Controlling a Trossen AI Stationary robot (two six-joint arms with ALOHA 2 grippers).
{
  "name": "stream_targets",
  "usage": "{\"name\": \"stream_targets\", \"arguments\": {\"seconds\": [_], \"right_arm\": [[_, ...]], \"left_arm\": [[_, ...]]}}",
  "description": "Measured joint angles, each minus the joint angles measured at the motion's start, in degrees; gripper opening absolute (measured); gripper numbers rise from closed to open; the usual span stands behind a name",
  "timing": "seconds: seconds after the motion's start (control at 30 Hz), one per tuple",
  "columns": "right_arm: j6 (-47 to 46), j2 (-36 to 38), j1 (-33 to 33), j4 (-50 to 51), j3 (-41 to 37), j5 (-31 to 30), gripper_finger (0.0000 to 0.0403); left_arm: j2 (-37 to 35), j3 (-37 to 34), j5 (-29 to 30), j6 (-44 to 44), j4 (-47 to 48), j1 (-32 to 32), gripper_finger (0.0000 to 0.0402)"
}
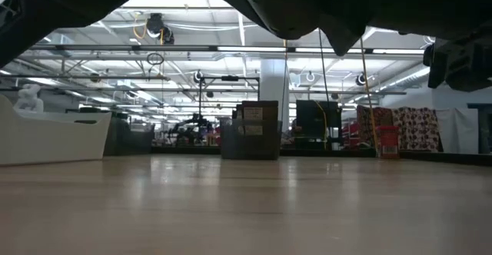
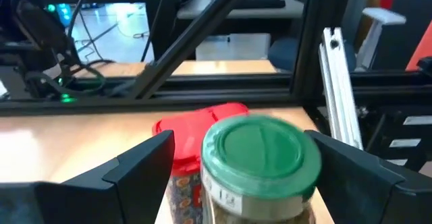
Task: Sort spices by type
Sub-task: Put the green seasoning bottle into the left black bin
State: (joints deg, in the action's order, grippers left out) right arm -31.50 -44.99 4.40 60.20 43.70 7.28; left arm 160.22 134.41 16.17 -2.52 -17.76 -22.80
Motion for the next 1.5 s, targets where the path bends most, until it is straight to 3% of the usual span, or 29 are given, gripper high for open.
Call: {"name": "stream_targets", "arguments": {"seconds": [0.17, 0.5, 0.77, 0.97, 1.27, 1.5], "right_arm": [[0.74, 0.00, 0.00, 0.00, 0.00, 0.07, 0.0293], [1.11, 0.00, 0.00, 0.02, 0.00, 0.03, 0.0293], [1.55, -0.01, 0.00, 0.05, 0.00, -0.02, 0.0293], [1.00, -0.02, -0.02, 0.15, 0.00, 0.00, 0.0293], [1.04, -0.02, 0.00, 0.09, 0.00, -0.53, 0.0293], [0.66, -0.02, -0.01, -0.67, 0.00, -1.55, 0.0293]], "left_arm": [[0.00, 0.00, 0.72, -0.13, 0.18, -0.10, 0.0314], [0.00, 0.00, 0.89, -0.22, -0.96, -0.12, 0.0216], [-0.96, 0.42, 1.19, -0.18, 2.07, -0.04, 0.0212], [-7.42, 0.44, 0.90, -0.05, 15.50, 2.29, 0.0212], [-23.65, 0.48, -0.87, 0.27, 46.59, 5.62, 0.0212], [-34.47, 0.52, 4.00, 0.33, 70.11, 8.81, 0.0212]]}}
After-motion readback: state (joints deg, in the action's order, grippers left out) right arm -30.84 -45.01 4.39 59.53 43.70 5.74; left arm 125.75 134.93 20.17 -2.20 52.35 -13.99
